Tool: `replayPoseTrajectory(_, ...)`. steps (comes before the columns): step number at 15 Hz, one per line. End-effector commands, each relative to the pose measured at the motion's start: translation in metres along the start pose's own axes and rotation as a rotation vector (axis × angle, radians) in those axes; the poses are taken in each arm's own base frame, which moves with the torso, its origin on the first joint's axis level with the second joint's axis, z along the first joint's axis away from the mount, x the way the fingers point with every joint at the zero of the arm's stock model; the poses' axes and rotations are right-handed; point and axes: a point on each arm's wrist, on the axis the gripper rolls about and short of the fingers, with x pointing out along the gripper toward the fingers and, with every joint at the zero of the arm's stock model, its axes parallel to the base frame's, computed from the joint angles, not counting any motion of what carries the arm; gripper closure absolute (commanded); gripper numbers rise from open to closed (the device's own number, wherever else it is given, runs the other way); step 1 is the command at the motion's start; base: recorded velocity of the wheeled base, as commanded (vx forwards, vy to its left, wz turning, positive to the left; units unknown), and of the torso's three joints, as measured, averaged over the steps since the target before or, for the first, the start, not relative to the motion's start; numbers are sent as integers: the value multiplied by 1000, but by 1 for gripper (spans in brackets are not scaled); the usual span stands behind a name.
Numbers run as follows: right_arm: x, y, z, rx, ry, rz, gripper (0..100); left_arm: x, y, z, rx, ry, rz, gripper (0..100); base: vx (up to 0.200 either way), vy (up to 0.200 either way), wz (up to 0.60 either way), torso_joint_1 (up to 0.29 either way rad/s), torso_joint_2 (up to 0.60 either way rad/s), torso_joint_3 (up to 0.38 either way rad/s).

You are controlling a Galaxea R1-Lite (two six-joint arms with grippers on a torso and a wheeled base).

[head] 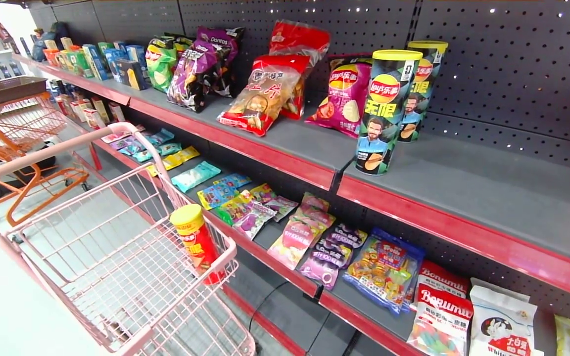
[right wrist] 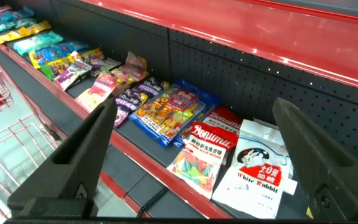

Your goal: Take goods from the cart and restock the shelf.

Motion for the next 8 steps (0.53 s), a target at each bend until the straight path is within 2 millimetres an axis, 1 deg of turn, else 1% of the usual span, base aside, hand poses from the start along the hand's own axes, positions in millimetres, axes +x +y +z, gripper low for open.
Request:
replayPoseTrajectory(1, 0, 0, 0, 1, 0, 1, 0, 103, -12, 137, -238, 84, 92, 0, 0, 0, 0, 0, 0, 0)
replayPoseTrajectory(2, 0, 0, 0, 1, 1, 1, 0, 125, -11, 129, -218, 155, 103, 0, 0, 0, 0, 0, 0, 0)
replayPoseTrajectory(3, 0, 0, 0, 2, 1, 1, 0, 153, -10, 111, -205, 272, 113, 0, 0, 0, 0, 0, 0, 0)
replayPoseTrajectory(4, 0, 0, 0, 2, 1, 1, 0, 178, -4, 91, -201, 384, 144, 0, 0, 0, 0, 0, 0, 0)
replayPoseTrajectory(5, 0, 0, 0, 2, 1, 1, 0, 193, 1, 80, -192, 431, 152, 0, 0, 0, 0, 0, 0, 0)
replayPoseTrajectory(6, 0, 0, 0, 1, 1, 1, 0, 226, 9, 55, -132, 493, 105, 0, 0, 0, 0, 0, 0, 0)
replayPoseTrajectory(7, 0, 0, 0, 1, 0, 1, 0, 242, 17, 37, -82, 516, 72, 0, 0, 0, 0, 0, 0, 0)
replayPoseTrajectory(8, 0, 0, 0, 1, 1, 1, 0, 249, 21, 26, -48, 543, 44, 0, 0, 0, 0, 0, 0, 0)
